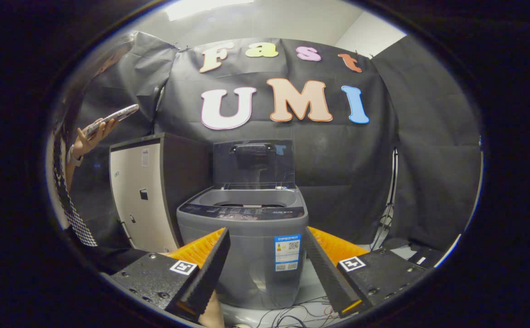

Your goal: Put the clothes into the washing machine and then close the washing machine lid.

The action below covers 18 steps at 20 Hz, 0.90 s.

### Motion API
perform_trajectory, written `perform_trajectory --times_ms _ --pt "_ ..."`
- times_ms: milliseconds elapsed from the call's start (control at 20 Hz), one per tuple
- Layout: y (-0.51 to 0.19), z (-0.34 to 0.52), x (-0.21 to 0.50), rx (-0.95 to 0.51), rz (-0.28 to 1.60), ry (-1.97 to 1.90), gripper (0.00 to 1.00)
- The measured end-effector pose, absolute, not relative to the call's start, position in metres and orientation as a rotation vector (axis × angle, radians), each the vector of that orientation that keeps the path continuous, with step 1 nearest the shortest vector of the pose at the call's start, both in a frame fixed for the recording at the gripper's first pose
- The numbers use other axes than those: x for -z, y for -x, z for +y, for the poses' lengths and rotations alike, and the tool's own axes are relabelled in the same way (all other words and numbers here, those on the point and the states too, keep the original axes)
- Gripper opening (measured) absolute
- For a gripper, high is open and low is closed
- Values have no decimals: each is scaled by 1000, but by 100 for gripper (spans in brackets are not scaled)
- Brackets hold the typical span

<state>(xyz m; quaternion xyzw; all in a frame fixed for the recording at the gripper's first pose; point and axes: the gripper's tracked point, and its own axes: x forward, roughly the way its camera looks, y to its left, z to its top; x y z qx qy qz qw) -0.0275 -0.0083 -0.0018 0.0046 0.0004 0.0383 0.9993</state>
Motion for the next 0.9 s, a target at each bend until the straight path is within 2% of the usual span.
perform_trajectory --times_ms 900 --pt "28 -10 1 -61 2 -9 97"
